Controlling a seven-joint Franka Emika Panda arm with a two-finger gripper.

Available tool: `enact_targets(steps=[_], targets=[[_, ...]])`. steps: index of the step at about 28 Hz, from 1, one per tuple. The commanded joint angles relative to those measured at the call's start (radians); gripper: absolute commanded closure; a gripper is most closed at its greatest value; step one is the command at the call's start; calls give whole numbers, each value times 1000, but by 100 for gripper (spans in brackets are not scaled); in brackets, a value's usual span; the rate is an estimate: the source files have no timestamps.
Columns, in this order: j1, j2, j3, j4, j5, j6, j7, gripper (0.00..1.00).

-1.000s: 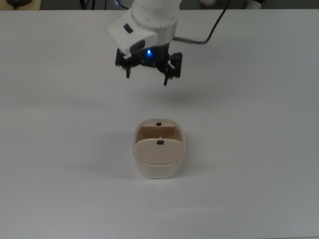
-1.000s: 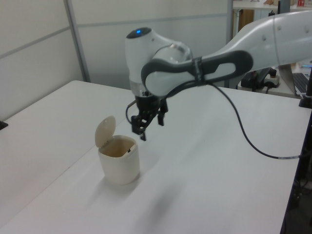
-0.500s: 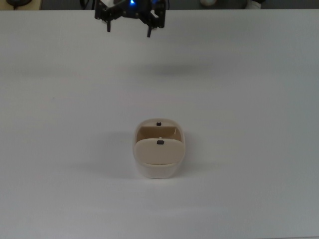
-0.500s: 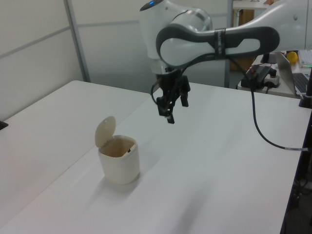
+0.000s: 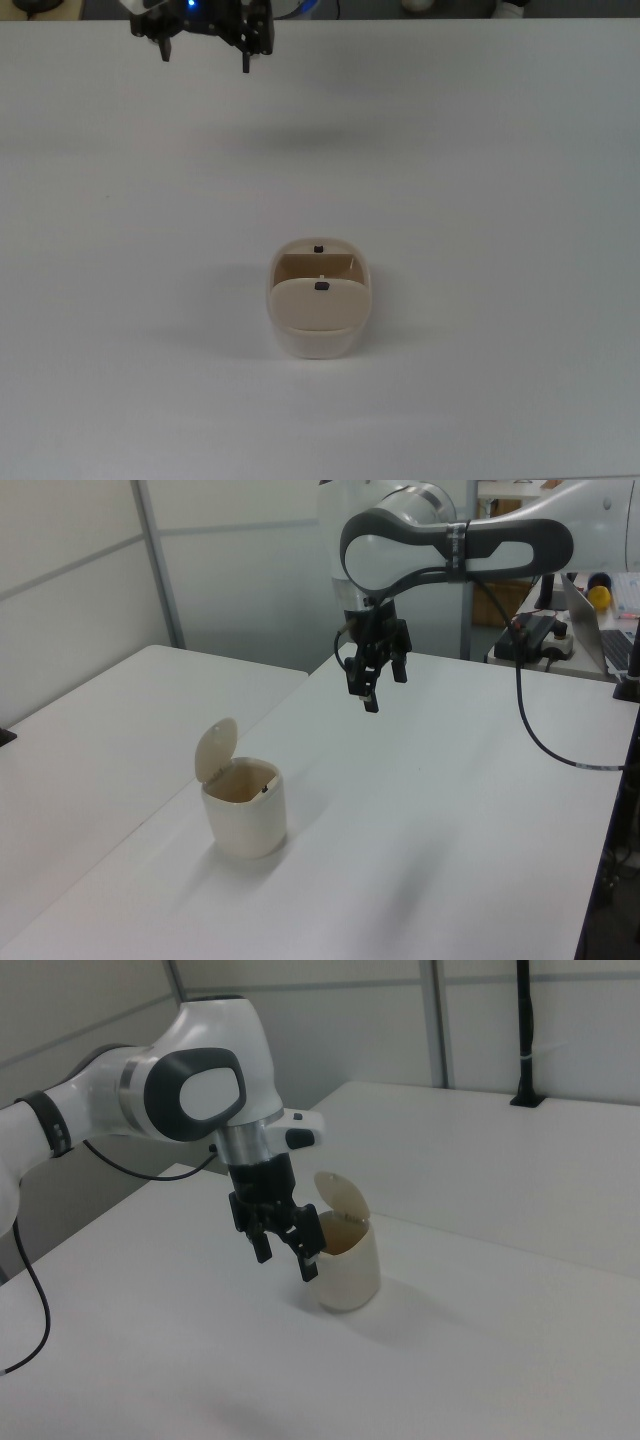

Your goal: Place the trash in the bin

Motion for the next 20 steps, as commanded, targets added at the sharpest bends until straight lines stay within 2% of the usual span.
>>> enact_targets(steps=[1, 20], targets=[[-14, -10, -6, -10, 24, 7, -32, 0], [-16, -11, 0, -16, 25, 5, -49, 0]])
